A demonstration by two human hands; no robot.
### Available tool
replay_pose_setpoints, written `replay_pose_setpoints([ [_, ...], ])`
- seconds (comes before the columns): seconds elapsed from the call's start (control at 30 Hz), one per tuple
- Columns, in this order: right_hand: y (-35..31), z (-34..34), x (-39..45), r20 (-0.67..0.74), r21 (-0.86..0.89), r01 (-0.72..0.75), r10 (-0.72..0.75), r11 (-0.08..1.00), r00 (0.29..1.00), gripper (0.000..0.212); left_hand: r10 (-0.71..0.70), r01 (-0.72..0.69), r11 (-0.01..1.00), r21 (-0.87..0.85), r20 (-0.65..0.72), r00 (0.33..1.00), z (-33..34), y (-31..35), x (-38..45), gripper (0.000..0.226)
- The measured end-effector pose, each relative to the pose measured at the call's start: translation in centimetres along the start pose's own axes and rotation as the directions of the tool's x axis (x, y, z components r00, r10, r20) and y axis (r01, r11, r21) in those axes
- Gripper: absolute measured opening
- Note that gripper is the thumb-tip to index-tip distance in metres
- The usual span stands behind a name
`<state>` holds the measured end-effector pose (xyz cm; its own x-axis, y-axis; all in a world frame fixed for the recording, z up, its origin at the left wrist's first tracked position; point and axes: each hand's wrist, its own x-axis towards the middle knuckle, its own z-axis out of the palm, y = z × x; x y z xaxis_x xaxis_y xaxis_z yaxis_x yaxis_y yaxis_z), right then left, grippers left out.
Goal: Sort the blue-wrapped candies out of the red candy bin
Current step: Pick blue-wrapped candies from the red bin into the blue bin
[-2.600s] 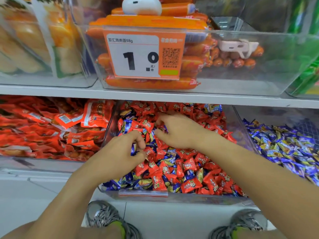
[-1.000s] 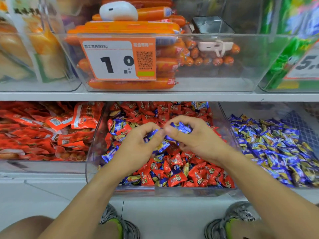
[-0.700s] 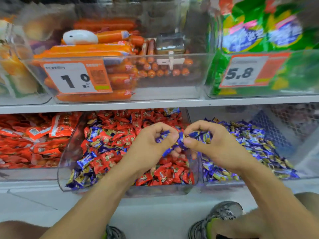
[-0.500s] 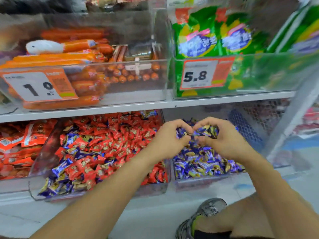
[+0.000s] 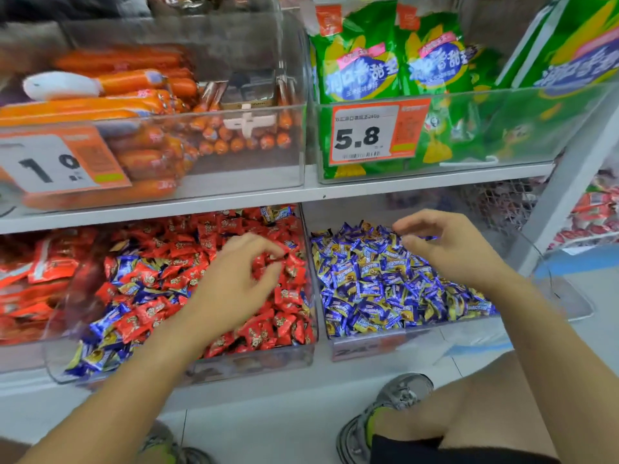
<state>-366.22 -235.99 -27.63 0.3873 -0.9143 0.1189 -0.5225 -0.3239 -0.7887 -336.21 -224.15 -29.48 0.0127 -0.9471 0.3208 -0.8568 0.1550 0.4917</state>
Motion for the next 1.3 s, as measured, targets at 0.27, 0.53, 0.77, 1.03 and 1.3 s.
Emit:
replay_pose_setpoints([
  [0.27, -11.3, 15.7, 0.7, 0.394, -0.082, 0.537, -0.468, 0.840, 0.792, 0.030, -0.663, 0.700, 0.648, 0.302, -0.229, 0.713, -3.8, -9.4, -7.4, 0.052],
  [0.53, -18.2, 27.7, 10.1, 0.667, -0.224, 0.686, -0.404, 0.692, 0.625, 0.073, -0.703, 0.723, 0.688, 0.060, -0.191, 0.685, -3.6, -12.2, -7.9, 0.090],
  [0.77, -19.8, 33.9, 14.4, 0.701, -0.330, 0.721, -0.353, 0.609, 0.619, 0.073, -0.699, 0.701, 0.711, -0.049, -0.153, 0.698, -4.4, -12.2, -8.1, 0.102],
  [1.03, -18.3, 31.3, 13.1, 0.815, -0.219, 0.721, -0.283, 0.657, 0.506, 0.043, -0.671, 0.642, 0.739, -0.206, -0.135, 0.729, -4.4, -12.4, -8.3, 0.118],
  [1.3, -14.4, 24.3, 7.2, 0.738, -0.365, 0.769, -0.341, 0.524, 0.583, 0.058, -0.353, 0.355, 0.927, -0.120, 0.037, 0.935, -5.0, -13.7, -8.8, 0.095],
])
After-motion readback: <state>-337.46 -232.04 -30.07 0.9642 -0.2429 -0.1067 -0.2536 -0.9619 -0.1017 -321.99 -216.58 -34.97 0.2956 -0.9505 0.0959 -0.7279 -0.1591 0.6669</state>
